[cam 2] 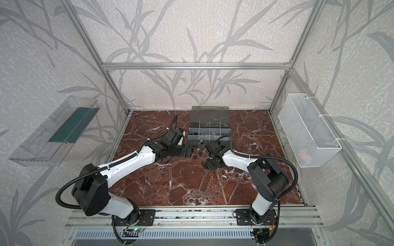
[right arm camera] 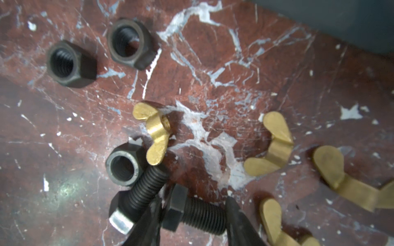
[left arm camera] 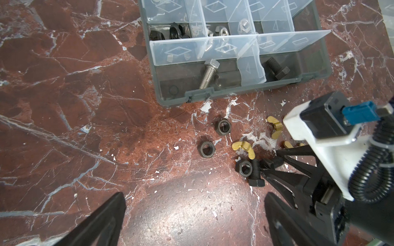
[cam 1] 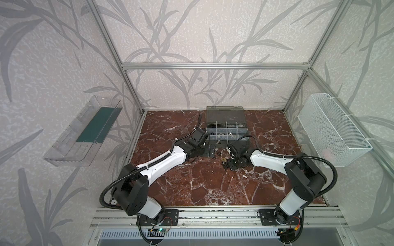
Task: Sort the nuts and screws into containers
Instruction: 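Close the right gripper on the black bolt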
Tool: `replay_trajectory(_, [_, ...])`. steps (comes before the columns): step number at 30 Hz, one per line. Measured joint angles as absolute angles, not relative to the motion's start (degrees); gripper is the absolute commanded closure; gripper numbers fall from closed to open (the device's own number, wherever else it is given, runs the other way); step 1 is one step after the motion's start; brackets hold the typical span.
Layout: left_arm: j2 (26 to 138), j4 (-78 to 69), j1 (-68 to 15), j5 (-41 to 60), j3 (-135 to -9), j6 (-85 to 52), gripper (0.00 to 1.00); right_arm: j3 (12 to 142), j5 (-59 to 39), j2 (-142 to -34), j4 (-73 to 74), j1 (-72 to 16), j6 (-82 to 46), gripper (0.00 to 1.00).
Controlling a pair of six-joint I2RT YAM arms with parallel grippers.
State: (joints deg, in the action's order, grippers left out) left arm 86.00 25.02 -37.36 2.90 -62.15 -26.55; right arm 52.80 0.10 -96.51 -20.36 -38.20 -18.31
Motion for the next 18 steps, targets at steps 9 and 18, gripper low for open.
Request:
replay_trajectory(9, [85.9, 24.8, -37.4, 4.2, -62.2, -26.5, 0.00, 54.3, 0.6, -97.9, -20.2, -38.3, -18.1, 0.67])
replay_trajectory(18, [85.6, 24.8, -37.3, 4.5, -62.2, -26.5, 0.00, 55.6, 0.6, -97.3, -23.1, -38.4, -18.1, 0.67])
